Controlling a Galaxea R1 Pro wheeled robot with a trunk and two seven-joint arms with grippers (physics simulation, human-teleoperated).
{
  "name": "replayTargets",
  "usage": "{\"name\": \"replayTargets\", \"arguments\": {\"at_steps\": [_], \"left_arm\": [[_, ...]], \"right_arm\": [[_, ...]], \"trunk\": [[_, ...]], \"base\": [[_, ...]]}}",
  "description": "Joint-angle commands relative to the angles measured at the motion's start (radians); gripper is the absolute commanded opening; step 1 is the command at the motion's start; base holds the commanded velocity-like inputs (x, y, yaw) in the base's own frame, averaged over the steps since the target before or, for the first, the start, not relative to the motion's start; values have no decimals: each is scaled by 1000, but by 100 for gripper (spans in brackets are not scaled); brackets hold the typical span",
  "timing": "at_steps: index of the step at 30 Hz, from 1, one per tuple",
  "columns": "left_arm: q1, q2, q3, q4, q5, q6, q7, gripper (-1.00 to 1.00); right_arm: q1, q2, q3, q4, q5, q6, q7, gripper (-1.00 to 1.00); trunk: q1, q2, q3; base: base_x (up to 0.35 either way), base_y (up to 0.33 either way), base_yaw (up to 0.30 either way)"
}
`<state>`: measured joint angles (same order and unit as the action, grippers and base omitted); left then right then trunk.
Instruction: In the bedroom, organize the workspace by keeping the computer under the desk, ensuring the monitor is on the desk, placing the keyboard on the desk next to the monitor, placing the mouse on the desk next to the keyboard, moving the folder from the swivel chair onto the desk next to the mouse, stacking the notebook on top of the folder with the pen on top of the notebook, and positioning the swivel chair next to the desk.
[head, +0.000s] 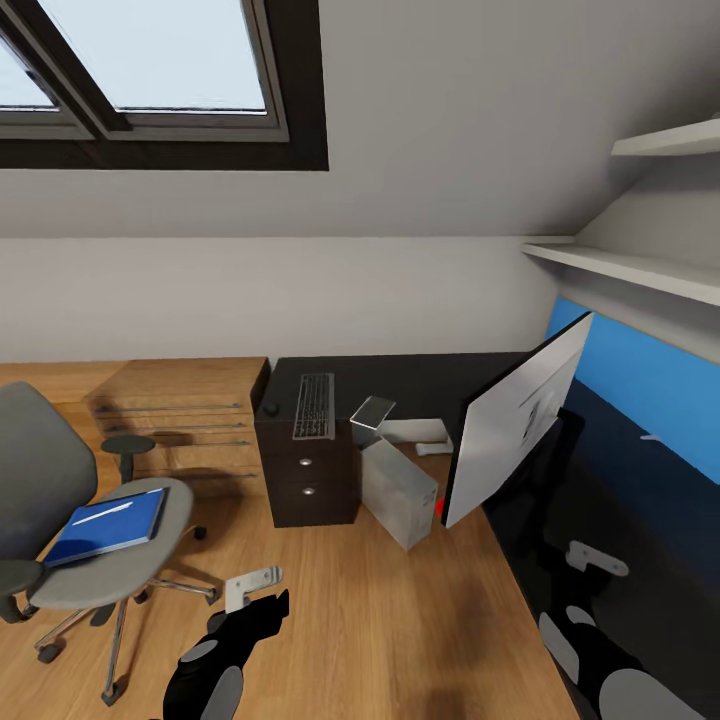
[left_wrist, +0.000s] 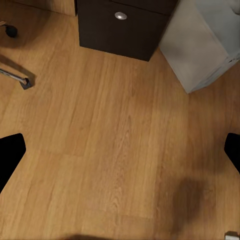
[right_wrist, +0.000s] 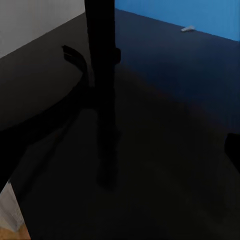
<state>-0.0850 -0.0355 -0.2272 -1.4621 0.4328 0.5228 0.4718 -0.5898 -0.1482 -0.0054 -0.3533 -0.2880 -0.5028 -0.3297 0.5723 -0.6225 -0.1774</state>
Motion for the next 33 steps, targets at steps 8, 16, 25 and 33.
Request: {"name": "replayTargets", "arguments": {"at_steps": [8, 16, 25, 33], "left_arm": [[-1, 0, -1, 0, 10, 2, 10, 100], [-1, 0, -1, 0, 10, 2, 10, 100], [-1, -2, -1, 3, 12, 2, 13, 100], [-1, -4, -2, 5, 12, 2, 13, 100]], "right_arm": [[-1, -3, 0, 1, 54, -32, 1, 100], [-1, -11, -2, 4, 160, -27, 0, 100], [-113, -87, -6, 10, 173, 157, 18, 100], [-137, -91, -5, 97, 168, 147, 76, 100]], "trunk": [[0, -1, -2], [0, -1, -2], [0, -1, -2], [0, -1, -2]], "base": [[0, 0, 0], [0, 0, 0], [0, 0, 0], [153, 0, 0]]}}
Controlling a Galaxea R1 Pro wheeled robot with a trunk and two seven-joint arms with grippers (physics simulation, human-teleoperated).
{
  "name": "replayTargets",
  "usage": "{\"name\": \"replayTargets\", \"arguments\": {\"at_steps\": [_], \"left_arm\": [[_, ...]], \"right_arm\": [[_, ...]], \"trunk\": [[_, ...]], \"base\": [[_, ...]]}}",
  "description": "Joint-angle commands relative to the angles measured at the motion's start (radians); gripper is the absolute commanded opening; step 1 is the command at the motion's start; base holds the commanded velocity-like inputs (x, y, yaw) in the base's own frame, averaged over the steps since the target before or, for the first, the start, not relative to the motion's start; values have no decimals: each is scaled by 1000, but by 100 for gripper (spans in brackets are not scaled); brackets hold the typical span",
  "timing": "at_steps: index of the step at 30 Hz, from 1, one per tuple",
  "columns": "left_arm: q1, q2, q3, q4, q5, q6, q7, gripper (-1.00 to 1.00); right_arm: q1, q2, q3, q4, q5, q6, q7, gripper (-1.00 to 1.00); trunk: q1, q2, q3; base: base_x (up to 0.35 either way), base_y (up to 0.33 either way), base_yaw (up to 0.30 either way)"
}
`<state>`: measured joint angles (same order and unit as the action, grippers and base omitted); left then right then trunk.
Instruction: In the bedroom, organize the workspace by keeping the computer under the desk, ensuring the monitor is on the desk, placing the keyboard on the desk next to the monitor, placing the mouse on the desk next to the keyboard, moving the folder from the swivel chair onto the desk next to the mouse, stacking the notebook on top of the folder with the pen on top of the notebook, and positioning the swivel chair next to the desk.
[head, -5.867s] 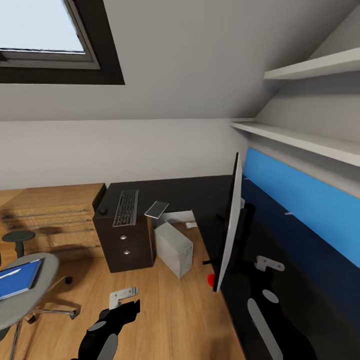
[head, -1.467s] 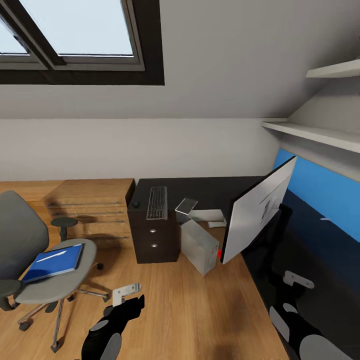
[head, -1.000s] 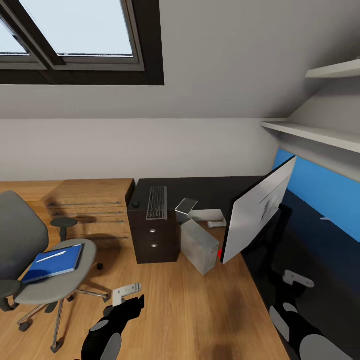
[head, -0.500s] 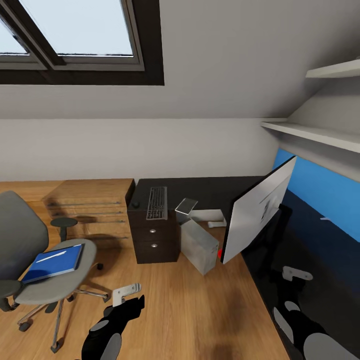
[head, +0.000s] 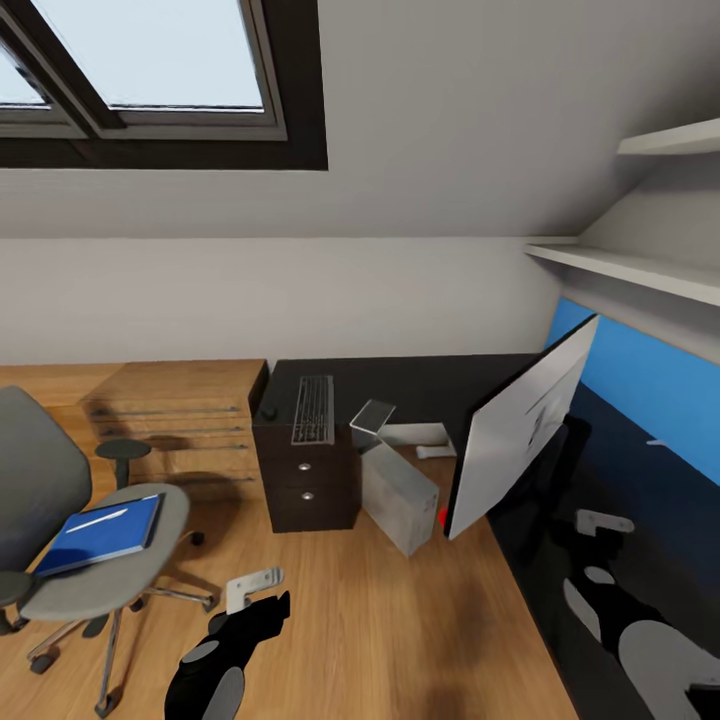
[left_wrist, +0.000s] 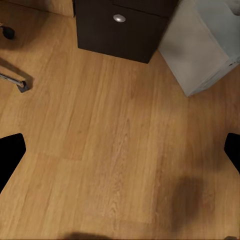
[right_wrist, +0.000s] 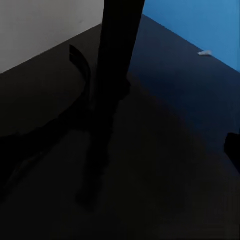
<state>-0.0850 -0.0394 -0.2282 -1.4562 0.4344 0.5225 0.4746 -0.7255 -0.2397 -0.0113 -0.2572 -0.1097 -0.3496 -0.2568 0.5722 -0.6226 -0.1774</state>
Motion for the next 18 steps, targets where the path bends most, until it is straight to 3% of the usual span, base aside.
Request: {"name": "replayTargets", "arguments": {"at_steps": [1, 7, 12, 14, 18], "left_arm": [[-1, 0, -1, -1, 10, 2, 10, 100], [-1, 0, -6, -1, 7, 1, 10, 100], [-1, -2, -7, -1, -20, 1, 11, 100], [-1, -1, -18, -1, -47, 1, 13, 100], [-1, -2, -36, 0, -49, 1, 12, 100]], "right_arm": [[-1, 1, 1, 6, -10, -12, 4, 100], [-3, 3, -1, 26, -14, -56, 11, 100], [-3, 0, -7, 28, -18, -63, 9, 100], [-3, 1, -27, 28, -56, -64, 8, 100], [-3, 3, -26, 27, -60, -68, 10, 100]], "trunk": [[1, -1, -2], [1, -1, -2], [1, -1, -2], [1, -1, -2], [1, -1, -2]], "base": [[96, 0, 0], [133, 0, 0], [93, -19, 0], [96, -72, 0], [71, -70, 0]]}}
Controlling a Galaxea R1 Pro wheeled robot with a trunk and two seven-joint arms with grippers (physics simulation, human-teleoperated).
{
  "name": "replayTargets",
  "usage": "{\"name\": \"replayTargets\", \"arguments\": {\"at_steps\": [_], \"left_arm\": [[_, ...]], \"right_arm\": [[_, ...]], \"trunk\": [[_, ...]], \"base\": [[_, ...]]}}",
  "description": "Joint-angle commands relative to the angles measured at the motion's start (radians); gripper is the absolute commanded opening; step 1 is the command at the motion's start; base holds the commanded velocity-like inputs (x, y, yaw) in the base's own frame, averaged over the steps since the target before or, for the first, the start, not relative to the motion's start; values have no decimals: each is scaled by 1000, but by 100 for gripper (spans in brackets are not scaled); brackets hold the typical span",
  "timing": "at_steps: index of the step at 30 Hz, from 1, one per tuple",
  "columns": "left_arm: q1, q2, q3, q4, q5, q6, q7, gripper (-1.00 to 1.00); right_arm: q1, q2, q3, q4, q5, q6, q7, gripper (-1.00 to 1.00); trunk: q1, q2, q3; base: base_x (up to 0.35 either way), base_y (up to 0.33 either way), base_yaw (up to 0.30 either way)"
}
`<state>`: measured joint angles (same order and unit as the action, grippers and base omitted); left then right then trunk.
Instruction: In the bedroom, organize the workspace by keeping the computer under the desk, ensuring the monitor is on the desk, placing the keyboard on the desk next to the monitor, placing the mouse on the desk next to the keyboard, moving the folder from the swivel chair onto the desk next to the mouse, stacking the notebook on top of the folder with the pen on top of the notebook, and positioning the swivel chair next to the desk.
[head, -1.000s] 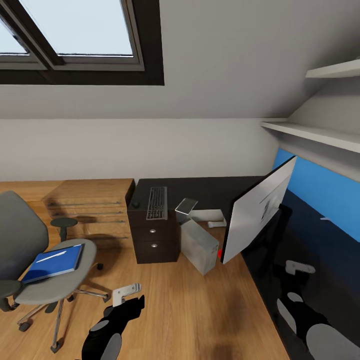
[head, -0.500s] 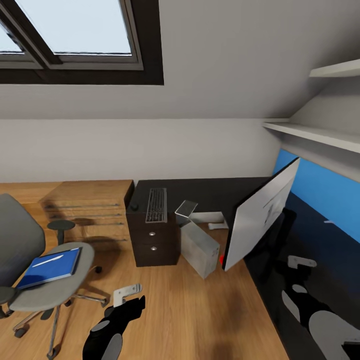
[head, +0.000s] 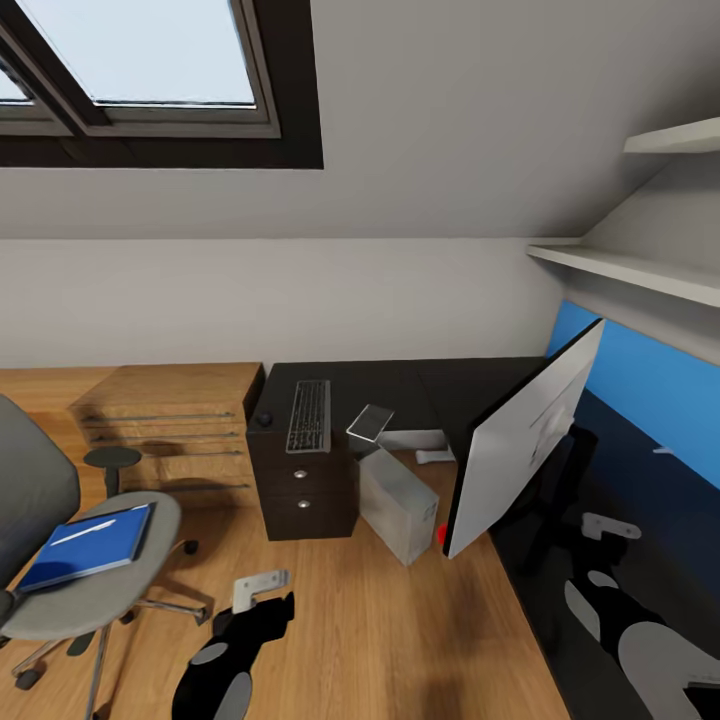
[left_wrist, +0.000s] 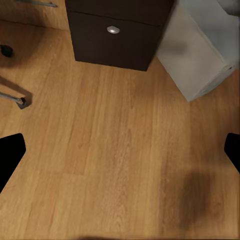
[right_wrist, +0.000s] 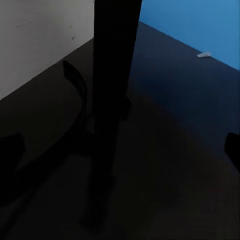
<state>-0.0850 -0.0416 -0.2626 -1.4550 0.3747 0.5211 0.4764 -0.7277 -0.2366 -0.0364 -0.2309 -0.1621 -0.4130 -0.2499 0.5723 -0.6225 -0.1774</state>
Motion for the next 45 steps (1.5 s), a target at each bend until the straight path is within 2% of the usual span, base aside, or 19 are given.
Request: {"name": "replayTargets", "arguments": {"at_steps": [1, 13, 19, 45], "left_arm": [[-1, 0, -3, 1, 11, 2, 10, 100], [-1, 0, -7, 24, 12, 3, 8, 100], [-1, 0, -7, 24, 13, 3, 8, 100], [-1, 0, -7, 24, 12, 4, 8, 100]], "right_arm": [[-1, 0, -1, 1, -8, -7, 3, 100], [-1, 0, -2, 1, -8, -24, 1, 100], [-1, 0, -2, 1, -8, -25, 1, 100], [-1, -2, -2, 2, -4, -46, 4, 100]], "trunk": [[0, -1, -2], [0, -1, -2], [0, -1, -2], [0, -1, -2]], "base": [[13, -13, 0], [2, -2, 0], [203, 0, 0], [61, -38, 0]]}}
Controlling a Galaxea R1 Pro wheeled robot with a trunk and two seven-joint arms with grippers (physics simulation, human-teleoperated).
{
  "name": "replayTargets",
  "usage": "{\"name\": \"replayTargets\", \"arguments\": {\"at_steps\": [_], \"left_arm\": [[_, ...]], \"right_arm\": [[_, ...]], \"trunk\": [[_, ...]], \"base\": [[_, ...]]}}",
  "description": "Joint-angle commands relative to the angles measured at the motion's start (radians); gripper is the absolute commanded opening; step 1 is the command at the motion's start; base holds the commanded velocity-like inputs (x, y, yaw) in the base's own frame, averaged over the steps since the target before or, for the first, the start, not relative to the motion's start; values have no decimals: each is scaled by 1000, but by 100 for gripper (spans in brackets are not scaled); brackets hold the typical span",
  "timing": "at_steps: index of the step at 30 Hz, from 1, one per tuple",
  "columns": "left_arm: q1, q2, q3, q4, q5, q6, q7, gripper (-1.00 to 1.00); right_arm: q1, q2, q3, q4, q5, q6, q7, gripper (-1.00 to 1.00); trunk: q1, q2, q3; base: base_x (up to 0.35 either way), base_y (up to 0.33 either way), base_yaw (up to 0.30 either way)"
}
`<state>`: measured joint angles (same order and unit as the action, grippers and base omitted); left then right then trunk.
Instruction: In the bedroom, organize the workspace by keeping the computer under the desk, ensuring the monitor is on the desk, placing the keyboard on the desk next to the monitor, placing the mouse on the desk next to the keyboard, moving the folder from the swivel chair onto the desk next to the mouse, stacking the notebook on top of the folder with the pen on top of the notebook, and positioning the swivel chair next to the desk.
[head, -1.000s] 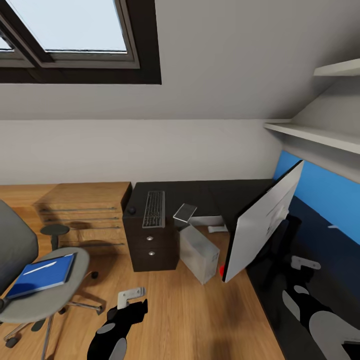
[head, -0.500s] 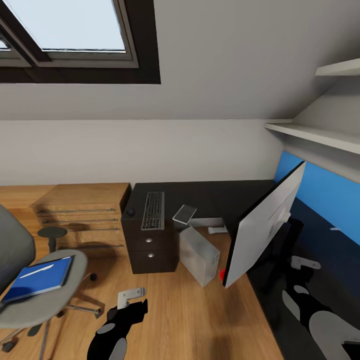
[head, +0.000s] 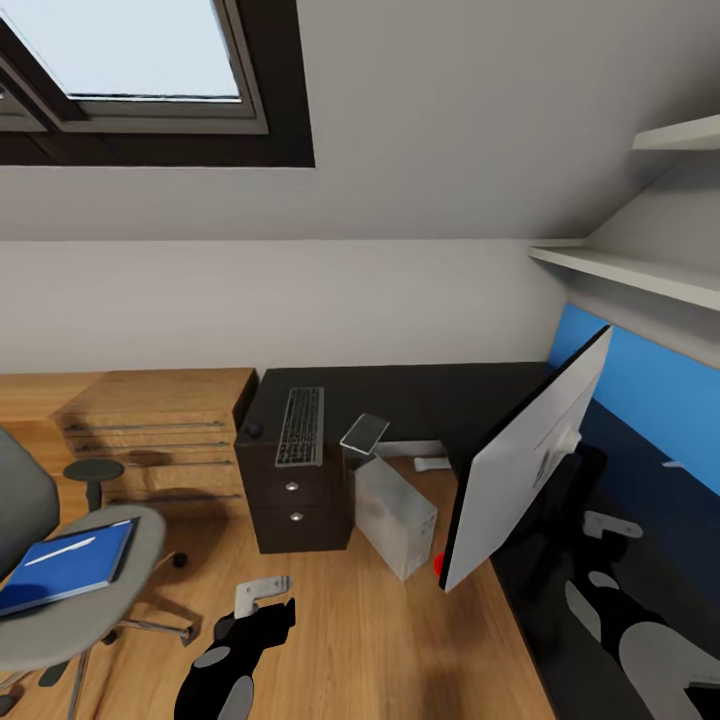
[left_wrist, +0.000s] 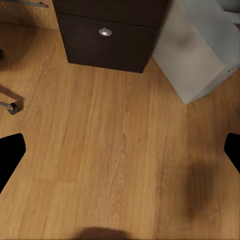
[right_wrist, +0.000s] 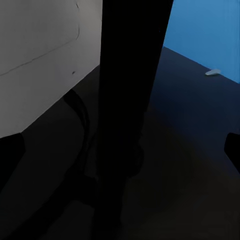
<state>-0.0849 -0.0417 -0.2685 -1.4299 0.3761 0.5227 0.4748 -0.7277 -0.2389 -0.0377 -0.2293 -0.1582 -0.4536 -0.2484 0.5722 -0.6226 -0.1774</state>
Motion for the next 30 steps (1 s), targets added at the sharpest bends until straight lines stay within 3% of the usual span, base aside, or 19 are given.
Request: {"name": "replayTargets", "arguments": {"at_steps": [1, 30], "left_arm": [[-1, 0, -2, -1, 10, 2, 10, 100], [-1, -1, -3, 17, 10, 0, 11, 100]], "right_arm": [[-1, 0, -1, 1, -8, -5, 3, 100], [-1, -3, 1, 2, -7, -5, 3, 100]], "trunk": [[0, -1, -2], [0, -1, -2]], "base": [[54, -16, 0], [85, -51, 0]]}}
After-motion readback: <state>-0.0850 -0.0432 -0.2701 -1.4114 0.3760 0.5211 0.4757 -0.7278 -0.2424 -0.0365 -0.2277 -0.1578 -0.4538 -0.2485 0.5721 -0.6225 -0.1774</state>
